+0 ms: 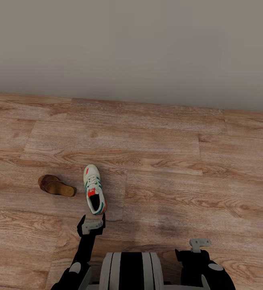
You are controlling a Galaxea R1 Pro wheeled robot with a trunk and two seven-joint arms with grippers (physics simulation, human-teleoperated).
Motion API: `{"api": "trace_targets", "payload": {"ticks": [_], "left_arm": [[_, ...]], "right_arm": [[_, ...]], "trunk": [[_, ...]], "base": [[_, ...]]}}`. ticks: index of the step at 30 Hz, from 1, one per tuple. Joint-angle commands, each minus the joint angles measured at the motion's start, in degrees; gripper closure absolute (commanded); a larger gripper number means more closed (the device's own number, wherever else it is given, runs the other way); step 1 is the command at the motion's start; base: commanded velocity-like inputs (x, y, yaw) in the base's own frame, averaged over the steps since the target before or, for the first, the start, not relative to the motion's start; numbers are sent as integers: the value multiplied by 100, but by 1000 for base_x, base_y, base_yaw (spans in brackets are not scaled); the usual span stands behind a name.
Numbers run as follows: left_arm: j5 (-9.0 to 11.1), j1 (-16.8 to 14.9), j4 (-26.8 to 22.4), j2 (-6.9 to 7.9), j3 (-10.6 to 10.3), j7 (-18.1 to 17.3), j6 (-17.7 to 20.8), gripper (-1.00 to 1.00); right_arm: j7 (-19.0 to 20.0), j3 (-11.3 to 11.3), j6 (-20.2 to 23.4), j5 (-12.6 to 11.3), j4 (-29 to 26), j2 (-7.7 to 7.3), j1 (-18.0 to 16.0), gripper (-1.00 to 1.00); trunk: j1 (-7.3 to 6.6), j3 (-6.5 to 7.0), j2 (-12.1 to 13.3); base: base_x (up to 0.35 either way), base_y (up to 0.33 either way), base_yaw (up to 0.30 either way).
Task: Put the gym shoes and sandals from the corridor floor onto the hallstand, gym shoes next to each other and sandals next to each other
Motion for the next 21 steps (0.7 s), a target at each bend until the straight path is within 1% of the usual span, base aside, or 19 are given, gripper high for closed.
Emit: {"api": "trace_targets", "payload": {"ticks": [1, 8, 15, 21], "left_arm": [[0, -2, 3, -1, -2, 20, -17, -100], [0, -4, 3, -1, -3, 20, -17, -100], [0, -4, 3, -1, -1, 19, -16, -100], [0, -4, 2, -1, -1, 18, -16, -100]], "right_arm": [[4, 0, 30, 12, -7, -1, -1, -100], [4, 0, 30, 14, -7, -1, -1, -100], [4, 0, 30, 12, -8, -1, -1, -100], [4, 3, 30, 14, -8, -1, -1, -100]], "trunk": [[-1, -3, -1], [-1, -3, -1], [17, -158, -10], [17, -158, -10]], "base": [[0, 0, 0], [0, 0, 0], [0, 0, 0], [0, 0, 0]]}}
